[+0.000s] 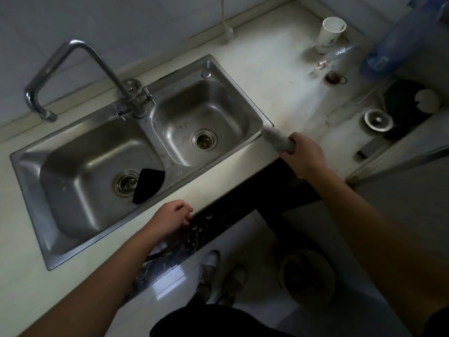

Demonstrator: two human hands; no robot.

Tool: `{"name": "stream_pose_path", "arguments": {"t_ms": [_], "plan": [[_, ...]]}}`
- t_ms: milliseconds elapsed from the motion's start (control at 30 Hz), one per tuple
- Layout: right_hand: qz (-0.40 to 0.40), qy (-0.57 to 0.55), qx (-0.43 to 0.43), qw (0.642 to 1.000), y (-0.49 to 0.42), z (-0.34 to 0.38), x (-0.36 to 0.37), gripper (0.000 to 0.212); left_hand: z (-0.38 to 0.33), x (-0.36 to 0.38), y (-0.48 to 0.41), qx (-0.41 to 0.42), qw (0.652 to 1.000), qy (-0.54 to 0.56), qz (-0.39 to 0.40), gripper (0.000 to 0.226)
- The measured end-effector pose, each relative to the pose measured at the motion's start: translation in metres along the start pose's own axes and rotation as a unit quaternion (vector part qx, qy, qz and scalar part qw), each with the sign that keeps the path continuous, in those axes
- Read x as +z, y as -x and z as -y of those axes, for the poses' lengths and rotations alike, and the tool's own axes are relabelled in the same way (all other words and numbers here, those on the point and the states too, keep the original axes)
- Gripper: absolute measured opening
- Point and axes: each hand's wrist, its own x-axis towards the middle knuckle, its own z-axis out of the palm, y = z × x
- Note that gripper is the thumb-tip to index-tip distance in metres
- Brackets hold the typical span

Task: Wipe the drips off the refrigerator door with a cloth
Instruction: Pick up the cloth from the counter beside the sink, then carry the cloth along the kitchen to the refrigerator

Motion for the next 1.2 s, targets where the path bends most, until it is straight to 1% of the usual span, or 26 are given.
{"name": "stream_pose_path", "arguments": {"t_ms": [100, 200, 300, 367, 433, 500, 600, 700, 767, 867, 967, 1067, 1200], "plan": [[0.009, -0.110, 0.032, 0.993, 0.067, 0.006, 0.001, 0.018, 0.017, 0.006, 0.016, 0.006, 1.000, -0.015, 0.003, 0.019], [0.039, -0.205, 0.080, 0.975, 0.140, 0.001, 0.023, 0.018, 0.051, 0.017, 0.035, 0.003, 0.996, -0.080, 0.030, 0.020], [0.074, -0.249, 0.143, 0.955, 0.206, -0.003, 0.051, 0.021, 0.095, 0.023, 0.045, -0.007, 0.994, -0.094, 0.061, 0.020], [0.106, -0.255, 0.174, 0.945, 0.241, -0.006, 0.067, 0.022, 0.122, 0.023, 0.048, -0.027, 0.992, -0.082, 0.091, 0.022], [0.112, -0.252, 0.189, 0.942, 0.266, -0.010, 0.081, 0.017, 0.144, 0.024, 0.054, -0.051, 0.994, -0.054, 0.086, 0.028], [0.102, -0.243, 0.181, 0.947, 0.279, -0.011, 0.089, 0.015, 0.161, 0.024, 0.065, -0.064, 0.996, -0.039, 0.052, 0.028], [0.111, -0.224, 0.162, 0.954, 0.280, -0.003, 0.090, 0.014, 0.186, 0.023, 0.083, -0.093, 0.996, -0.012, 0.004, 0.029], [0.145, -0.201, 0.114, 0.962, 0.268, 0.008, 0.093, 0.014, 0.209, 0.019, 0.110, -0.130, 0.990, 0.038, -0.038, 0.029], [0.185, -0.173, 0.072, 0.965, 0.257, 0.020, 0.100, 0.012, 0.226, 0.023, 0.137, -0.163, 0.981, 0.077, -0.067, 0.029], [0.264, -0.110, -0.004, 0.958, 0.245, 0.042, 0.114, 0.013, 0.254, 0.047, 0.190, -0.222, 0.958, 0.138, -0.115, 0.029], [0.320, -0.049, -0.089, 0.942, 0.242, 0.073, 0.135, 0.017, 0.284, 0.081, 0.244, -0.278, 0.920, 0.218, -0.170, 0.028], [0.368, -0.005, -0.176, 0.913, 0.254, 0.122, 0.155, 0.018, 0.316, 0.113, 0.298, -0.326, 0.864, 0.308, -0.230, 0.026], [0.434, 0.043, -0.275, 0.857, 0.290, 0.205, 0.185, 0.022, 0.358, 0.149, 0.356, -0.360, 0.769, 0.428, -0.309, 0.026]]}}
